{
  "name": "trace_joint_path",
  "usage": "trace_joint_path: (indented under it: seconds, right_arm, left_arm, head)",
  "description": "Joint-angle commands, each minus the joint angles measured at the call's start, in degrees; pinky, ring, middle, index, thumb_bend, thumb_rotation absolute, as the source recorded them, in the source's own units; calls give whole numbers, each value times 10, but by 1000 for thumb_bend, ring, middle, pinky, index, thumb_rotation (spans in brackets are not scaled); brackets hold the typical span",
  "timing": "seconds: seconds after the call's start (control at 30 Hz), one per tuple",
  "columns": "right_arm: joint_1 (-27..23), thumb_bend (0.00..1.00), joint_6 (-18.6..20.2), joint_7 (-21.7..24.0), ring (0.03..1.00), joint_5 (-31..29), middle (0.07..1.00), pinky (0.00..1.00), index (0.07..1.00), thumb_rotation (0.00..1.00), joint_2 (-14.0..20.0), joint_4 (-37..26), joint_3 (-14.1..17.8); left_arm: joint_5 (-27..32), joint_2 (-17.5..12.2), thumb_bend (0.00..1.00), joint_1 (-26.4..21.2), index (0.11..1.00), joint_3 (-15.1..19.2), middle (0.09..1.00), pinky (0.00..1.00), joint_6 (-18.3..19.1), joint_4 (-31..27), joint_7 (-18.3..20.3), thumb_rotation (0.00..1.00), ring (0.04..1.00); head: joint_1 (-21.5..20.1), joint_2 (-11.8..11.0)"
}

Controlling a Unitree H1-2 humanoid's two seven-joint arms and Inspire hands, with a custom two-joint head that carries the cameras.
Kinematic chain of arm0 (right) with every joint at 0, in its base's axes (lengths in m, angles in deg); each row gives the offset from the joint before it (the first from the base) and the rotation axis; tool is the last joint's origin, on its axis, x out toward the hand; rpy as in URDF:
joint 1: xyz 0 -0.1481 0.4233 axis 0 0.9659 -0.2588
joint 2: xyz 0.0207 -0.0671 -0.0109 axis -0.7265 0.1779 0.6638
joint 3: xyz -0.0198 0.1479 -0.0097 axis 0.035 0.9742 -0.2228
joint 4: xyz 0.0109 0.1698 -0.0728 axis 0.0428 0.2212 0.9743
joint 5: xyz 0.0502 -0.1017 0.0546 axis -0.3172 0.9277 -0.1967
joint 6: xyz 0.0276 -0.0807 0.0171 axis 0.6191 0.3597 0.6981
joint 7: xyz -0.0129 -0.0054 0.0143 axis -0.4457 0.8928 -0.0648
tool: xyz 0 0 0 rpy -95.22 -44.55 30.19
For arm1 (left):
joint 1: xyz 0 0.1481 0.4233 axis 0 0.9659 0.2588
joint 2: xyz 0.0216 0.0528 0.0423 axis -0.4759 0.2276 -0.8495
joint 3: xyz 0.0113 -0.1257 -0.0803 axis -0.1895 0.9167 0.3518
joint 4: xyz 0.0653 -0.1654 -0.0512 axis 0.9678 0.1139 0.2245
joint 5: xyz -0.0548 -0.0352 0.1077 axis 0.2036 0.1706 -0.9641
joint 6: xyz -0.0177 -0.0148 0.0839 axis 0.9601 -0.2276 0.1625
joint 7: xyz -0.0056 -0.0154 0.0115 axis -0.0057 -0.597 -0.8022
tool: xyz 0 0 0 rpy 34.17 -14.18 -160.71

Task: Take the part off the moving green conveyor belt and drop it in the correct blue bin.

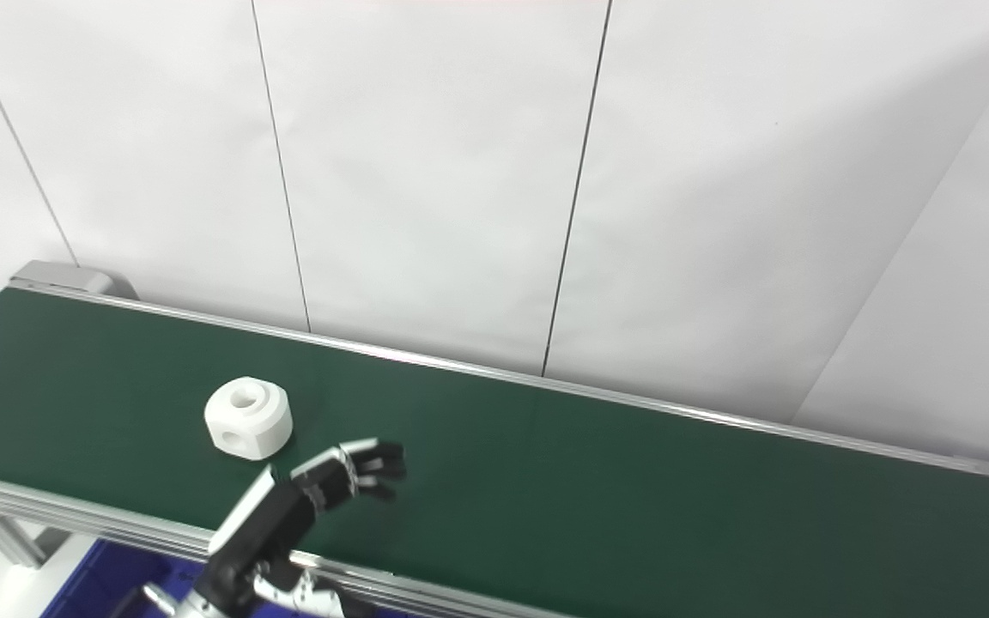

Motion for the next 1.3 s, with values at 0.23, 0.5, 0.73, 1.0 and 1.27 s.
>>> trace_joint_path:
  seconds: [0.23,0.5,0.73,1.0,1.27]
  right_arm:
    - [-7,911,-35,-19,726,-6,757,605,810,185,3,-10,-12]
    - [-12,915,-35,-28,721,-4,759,590,809,181,5,-14,-26]
    - [-11,929,-35,-31,708,-5,750,584,815,187,1,-22,-33]
    - [-11,945,-35,-32,711,-4,749,600,819,192,3,-28,-36]
    - [-5,952,-35,-29,712,-16,744,606,823,173,5,-39,-35]
  left_arm:
    - [-101,-51,747,-81,846,40,884,826,-10,4,-66,153,864]
    - [-148,-119,770,-171,868,42,916,851,78,37,-51,93,900]
    - [-210,-179,817,-249,903,4,915,844,52,153,-53,58,894]
    - [-290,-203,883,-314,916,-61,950,859,110,237,-35,105,923]
    - [-336,-197,966,-342,923,-120,974,954,151,289,-18,110,952]
  head:
    - [-2,8]
    - [13,13]
    - [11,26]
    - [15,37]
    - [20,51]
